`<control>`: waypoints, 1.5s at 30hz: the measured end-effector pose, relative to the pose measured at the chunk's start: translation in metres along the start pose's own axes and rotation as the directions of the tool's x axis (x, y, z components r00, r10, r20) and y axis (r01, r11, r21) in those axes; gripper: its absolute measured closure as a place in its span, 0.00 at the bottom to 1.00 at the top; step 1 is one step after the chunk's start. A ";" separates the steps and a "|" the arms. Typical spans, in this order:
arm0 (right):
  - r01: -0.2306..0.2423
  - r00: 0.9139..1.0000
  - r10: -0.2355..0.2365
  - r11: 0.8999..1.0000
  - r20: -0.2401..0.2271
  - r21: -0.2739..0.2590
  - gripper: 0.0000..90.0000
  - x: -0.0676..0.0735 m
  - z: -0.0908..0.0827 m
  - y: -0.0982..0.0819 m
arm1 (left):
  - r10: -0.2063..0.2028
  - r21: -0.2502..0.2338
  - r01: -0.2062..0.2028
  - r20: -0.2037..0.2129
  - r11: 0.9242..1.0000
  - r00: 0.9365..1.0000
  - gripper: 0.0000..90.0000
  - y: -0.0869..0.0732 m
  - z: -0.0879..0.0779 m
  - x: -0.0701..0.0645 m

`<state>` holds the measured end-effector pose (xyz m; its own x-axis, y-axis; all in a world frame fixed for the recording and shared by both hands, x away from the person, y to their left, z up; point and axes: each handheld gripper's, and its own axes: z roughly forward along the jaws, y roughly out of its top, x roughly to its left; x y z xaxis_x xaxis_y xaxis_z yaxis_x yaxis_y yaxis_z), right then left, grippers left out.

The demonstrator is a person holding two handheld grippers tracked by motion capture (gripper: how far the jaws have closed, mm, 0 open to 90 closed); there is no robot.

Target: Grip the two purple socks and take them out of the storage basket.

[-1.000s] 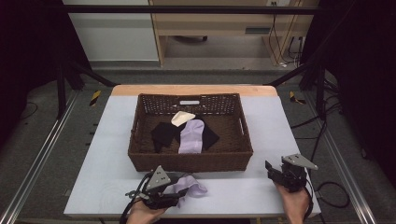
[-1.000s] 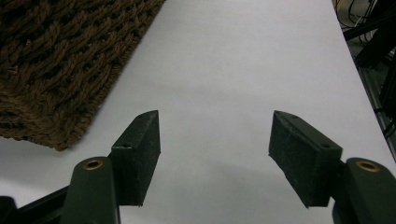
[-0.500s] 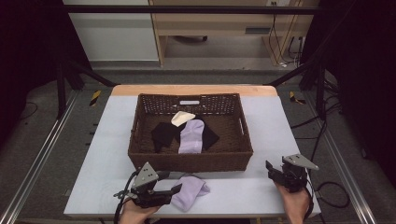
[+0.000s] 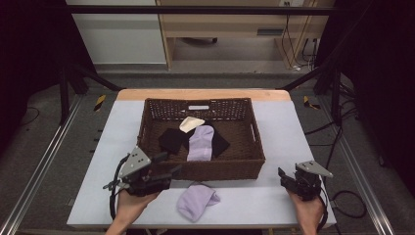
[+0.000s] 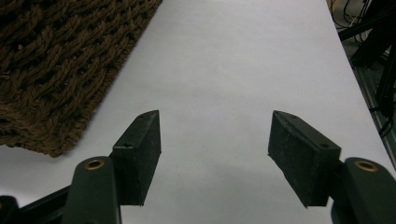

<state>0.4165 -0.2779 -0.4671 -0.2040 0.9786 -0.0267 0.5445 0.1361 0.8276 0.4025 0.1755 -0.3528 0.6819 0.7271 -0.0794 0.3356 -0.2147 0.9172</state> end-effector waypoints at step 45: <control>0.022 1.000 -0.022 1.000 -0.002 -0.001 0.41 0.001 0.003 0.002 | 0.098 0.193 -0.056 -0.216 0.980 0.972 0.65 0.075 0.189 0.034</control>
<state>0.4201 -0.2765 -0.4669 -0.2179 0.9750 -0.0438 0.5392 0.1577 0.8273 0.5735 0.0610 -0.3601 0.5555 0.8258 0.0973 0.4155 -0.3770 0.8278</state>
